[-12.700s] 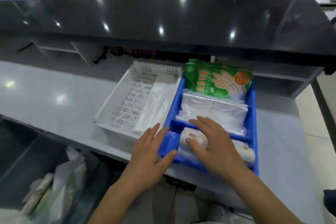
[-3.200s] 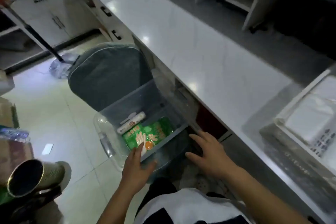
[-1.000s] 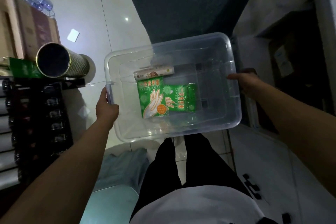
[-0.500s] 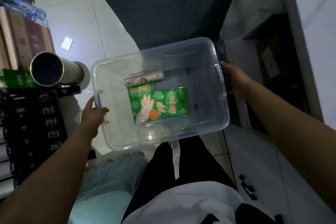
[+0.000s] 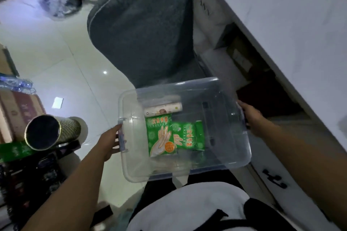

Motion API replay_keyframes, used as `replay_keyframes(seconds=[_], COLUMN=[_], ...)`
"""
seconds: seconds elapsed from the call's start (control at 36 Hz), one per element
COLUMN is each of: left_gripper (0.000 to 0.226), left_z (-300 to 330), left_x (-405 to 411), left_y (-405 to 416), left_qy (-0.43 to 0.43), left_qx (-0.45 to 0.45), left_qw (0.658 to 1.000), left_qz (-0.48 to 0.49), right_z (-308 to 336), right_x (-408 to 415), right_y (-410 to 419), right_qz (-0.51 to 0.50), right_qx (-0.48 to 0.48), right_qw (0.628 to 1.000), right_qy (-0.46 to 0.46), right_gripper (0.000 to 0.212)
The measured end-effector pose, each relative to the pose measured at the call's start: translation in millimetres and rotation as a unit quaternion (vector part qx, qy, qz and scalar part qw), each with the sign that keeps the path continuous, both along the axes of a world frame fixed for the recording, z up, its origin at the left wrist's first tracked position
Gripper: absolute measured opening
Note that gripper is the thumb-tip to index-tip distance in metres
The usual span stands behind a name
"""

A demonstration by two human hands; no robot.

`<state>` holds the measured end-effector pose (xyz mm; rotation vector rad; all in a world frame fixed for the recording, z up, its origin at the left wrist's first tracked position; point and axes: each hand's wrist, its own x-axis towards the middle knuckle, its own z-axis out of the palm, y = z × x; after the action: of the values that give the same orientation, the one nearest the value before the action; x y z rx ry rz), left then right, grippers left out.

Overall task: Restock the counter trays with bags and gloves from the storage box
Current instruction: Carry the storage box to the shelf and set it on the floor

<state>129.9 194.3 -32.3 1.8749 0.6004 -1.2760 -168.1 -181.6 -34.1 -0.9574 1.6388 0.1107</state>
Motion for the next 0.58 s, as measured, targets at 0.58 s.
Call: replay_keyframes(seconds=[0.58], left_gripper=[0.028], left_z=[15], left_x=[-126], left_y=[-112], left_qy=[0.083], left_qx=[-0.051], left_qw=[0.849], left_qz=[-0.519], right_z=[105], right_x=[-304], right_y=[319], right_qz=[-0.431], right_qx=[-0.043], right_qw=[0.899], right_qy=[0.070], right_gripper=[0.047])
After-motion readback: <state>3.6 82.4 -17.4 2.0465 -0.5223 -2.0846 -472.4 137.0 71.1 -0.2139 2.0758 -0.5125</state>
